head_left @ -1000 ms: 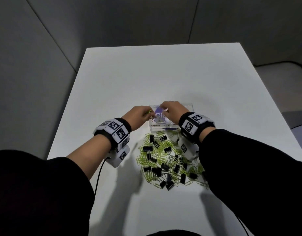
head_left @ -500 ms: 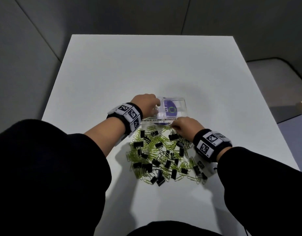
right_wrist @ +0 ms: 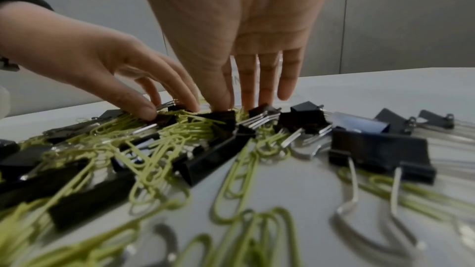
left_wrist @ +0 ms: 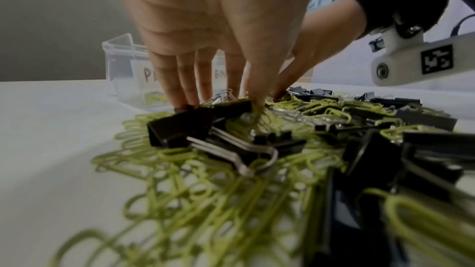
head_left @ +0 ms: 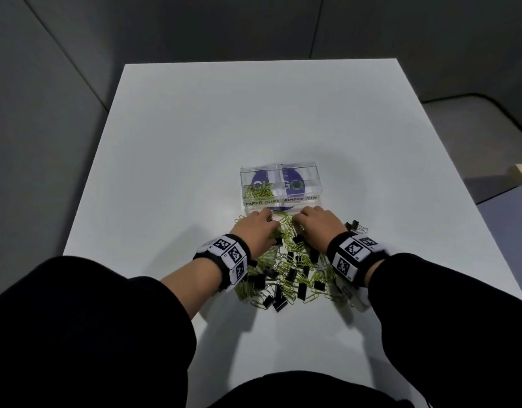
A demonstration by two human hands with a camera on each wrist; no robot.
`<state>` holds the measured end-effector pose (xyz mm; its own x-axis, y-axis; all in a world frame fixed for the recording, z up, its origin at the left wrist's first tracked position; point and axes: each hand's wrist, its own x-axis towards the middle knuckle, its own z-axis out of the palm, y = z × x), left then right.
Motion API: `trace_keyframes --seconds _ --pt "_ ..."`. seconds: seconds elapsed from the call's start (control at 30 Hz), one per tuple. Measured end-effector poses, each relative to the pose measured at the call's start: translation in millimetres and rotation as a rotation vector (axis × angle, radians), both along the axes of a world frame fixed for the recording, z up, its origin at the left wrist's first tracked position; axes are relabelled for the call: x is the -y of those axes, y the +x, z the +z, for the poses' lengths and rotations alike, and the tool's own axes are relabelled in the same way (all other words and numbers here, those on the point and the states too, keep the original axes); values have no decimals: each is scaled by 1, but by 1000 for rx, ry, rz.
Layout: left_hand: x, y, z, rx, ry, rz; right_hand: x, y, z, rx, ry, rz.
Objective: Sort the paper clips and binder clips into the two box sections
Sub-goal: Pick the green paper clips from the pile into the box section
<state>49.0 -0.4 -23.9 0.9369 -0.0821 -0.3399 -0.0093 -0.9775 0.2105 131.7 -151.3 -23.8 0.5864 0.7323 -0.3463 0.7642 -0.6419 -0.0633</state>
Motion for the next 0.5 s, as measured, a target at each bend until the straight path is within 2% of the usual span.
trace_keyframes --seconds 0.13,0.23,0.33,0.5 --pt "-1 -4 0 6 -30 60 -1 -10 3 70 16 -41" --pt "-3 -7 -1 28 33 127 -2 -17 5 69 -23 -85" --pt "-7 -10 -2 -15 22 203 -2 -20 6 -1 -68 -132" --pt "-10 -16 -4 -67 -150 277 -2 -25 5 -173 -14 -192"
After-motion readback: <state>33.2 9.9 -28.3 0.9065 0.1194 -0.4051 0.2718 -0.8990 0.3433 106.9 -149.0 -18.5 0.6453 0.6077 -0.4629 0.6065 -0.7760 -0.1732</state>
